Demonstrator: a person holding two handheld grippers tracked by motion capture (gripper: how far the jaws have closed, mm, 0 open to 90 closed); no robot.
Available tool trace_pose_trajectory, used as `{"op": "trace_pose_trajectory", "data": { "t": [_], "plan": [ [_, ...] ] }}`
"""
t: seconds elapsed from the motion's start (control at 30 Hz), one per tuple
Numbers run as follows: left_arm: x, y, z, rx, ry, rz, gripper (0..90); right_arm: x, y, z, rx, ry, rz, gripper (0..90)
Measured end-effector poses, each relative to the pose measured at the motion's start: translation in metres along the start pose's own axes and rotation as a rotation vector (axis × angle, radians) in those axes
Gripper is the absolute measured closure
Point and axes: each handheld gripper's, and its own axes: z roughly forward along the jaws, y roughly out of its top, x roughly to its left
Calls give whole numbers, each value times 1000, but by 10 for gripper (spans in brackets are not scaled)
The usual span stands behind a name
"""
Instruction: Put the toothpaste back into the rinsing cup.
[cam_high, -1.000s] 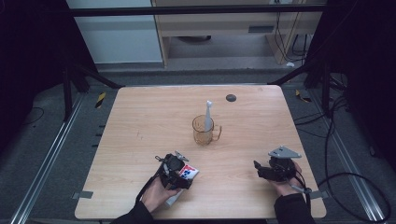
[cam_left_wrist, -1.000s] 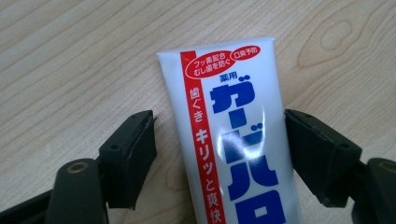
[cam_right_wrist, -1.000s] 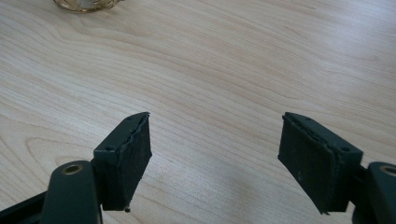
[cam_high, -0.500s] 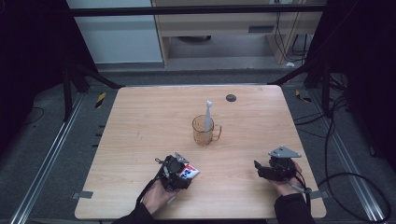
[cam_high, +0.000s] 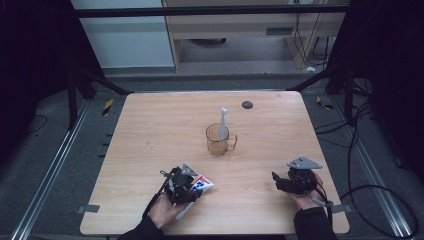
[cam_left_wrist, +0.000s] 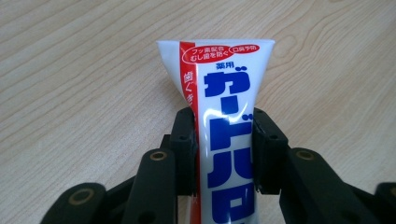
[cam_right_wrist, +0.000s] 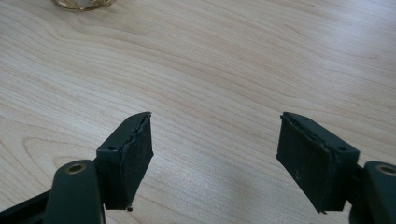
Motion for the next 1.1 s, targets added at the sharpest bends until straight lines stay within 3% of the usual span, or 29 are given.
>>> {"op": "trace_pose_trajectory", "data": {
  "t": [0.2,0.57,1.1],
  "plan": [
    [4,-2,-17,-61,-8,-6,670,0,0,-1,0,3,5,278],
    [15,2,-49,-214,20,-26,675,0,0,-2,-8,-3,5,284],
    [33,27,-73,-406,83,-55,675,1,-1,-3,-36,-16,-1,280]
  ]
}}
